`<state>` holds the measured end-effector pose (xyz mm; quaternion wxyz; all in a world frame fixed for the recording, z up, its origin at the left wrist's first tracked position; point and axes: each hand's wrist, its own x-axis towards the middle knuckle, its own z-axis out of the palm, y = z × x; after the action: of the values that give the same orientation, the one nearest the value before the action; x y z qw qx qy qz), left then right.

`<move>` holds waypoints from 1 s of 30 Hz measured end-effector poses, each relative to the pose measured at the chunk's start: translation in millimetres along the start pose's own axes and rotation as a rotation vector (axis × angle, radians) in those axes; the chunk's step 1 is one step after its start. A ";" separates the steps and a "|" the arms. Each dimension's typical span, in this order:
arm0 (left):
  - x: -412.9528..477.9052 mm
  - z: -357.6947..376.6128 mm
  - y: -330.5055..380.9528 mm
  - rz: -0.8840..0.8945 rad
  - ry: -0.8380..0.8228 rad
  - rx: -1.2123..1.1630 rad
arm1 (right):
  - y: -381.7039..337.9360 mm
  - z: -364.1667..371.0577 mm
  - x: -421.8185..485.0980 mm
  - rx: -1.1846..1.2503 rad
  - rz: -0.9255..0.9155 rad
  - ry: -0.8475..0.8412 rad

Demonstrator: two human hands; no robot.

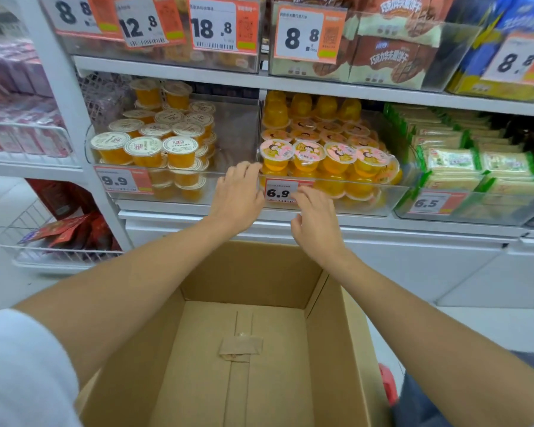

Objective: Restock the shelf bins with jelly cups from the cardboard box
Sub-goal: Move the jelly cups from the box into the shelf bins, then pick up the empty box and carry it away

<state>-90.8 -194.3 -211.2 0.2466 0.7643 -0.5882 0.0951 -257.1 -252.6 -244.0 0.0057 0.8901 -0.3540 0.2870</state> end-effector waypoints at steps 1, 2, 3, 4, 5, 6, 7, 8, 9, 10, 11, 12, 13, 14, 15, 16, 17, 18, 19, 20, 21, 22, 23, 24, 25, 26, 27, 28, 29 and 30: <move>-10.9 3.9 -3.8 -0.005 0.002 -0.001 | -1.0 4.9 -11.8 0.018 0.005 -0.020; -22.2 10.4 -9.3 -0.021 -0.026 -0.018 | -2.0 10.6 -24.0 0.040 0.021 -0.057; -33.7 18.1 -15.6 -0.048 -0.081 -0.046 | -2.6 17.7 -36.3 0.062 0.042 -0.107; -45.4 27.6 -22.5 -0.082 -0.155 -0.073 | -2.0 26.8 -48.5 0.080 0.063 -0.169; -58.0 38.3 -29.7 -0.119 -0.234 -0.097 | -0.3 37.4 -60.5 0.096 0.087 -0.242; -70.1 51.0 -37.2 -0.151 -0.310 -0.109 | 2.4 49.4 -72.0 0.111 0.111 -0.319; -81.7 65.5 -45.2 -0.172 -0.383 -0.106 | 6.2 62.6 -82.7 0.121 0.133 -0.394; -92.1 80.1 -53.5 -0.190 -0.459 -0.088 | 10.2 76.2 -92.4 0.124 0.151 -0.475; -101.4 93.2 -61.6 -0.207 -0.537 -0.067 | 13.9 88.7 -101.6 0.126 0.165 -0.564; -109.4 104.1 -69.8 -0.228 -0.615 -0.046 | 16.7 99.0 -110.1 0.114 0.174 -0.656; -116.1 111.8 -77.7 -0.244 -0.682 -0.022 | 18.8 107.0 -118.7 0.086 0.181 -0.742; -123.2 115.6 -85.1 -0.256 -0.741 0.002 | 19.0 110.6 -128.0 0.054 0.194 -0.816; -129.5 114.2 -90.5 -0.273 -0.786 0.022 | 18.1 110.7 -136.4 0.031 0.210 -0.876; -136.2 108.9 -95.3 -0.308 -0.824 0.030 | 16.2 105.9 -144.2 0.005 0.223 -0.924; -143.9 99.3 -98.8 -0.359 -0.850 0.031 | 13.6 96.5 -151.9 -0.027 0.231 -0.956; -151.1 87.4 -101.8 -0.415 -0.860 0.036 | 11.1 82.5 -158.7 -0.065 0.236 -0.958; -157.8 72.8 -103.9 -0.465 -0.856 0.050 | 8.6 65.5 -164.1 -0.100 0.250 -0.937; -163.8 56.6 -106.1 -0.509 -0.828 0.070 | 5.9 46.6 -167.7 -0.126 0.282 -0.897; -169.0 40.9 -108.5 -0.548 -0.788 0.102 | 4.2 28.3 -168.7 -0.142 0.331 -0.842; -175.1 26.9 -111.3 -0.584 -0.753 0.152 | 2.6 11.9 -170.1 -0.142 0.394 -0.779; -181.2 13.5 -112.9 -0.619 -0.720 0.218 | 0.0 -2.3 -171.8 -0.135 0.490 -0.729; -186.3 3.9 -116.2 -0.655 -0.688 0.297 | -0.7 -12.3 -171.5 -0.112 0.614 -0.687; -189.7 -3.6 -120.2 -0.704 -0.673 0.373 | 0.6 -17.5 -169.7 -0.070 0.780 -0.657; -194.4 -6.8 -125.5 -0.772 -0.672 0.412 | 3.4 -18.1 -169.4 -0.020 0.962 -0.640; -200.8 -7.8 -131.9 -0.850 -0.684 0.400 | 7.3 -15.5 -170.2 0.014 1.116 -0.674; -209.0 -5.6 -138.5 -0.943 -0.699 0.324 | 9.6 -13.6 -171.5 0.041 1.204 -0.736; -216.4 -3.6 -144.0 -1.026 -0.731 0.222 | 11.7 -10.9 -172.8 0.045 1.227 -0.815; -223.2 -3.4 -148.1 -1.089 -0.779 0.134 | 12.7 -7.6 -173.1 0.047 1.226 -0.871; -230.9 -6.2 -149.8 -1.121 -0.814 0.070 | 11.9 -5.4 -172.0 0.034 1.220 -0.893; -240.6 -11.7 -149.1 -1.140 -0.814 0.038 | 8.4 -5.5 -170.4 0.027 1.212 -0.900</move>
<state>-17.9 44.1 -345.4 0.0048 0.9327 -0.1392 -0.3326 -364.8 -150.9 -328.8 -0.3090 0.5709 -0.7463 -0.1470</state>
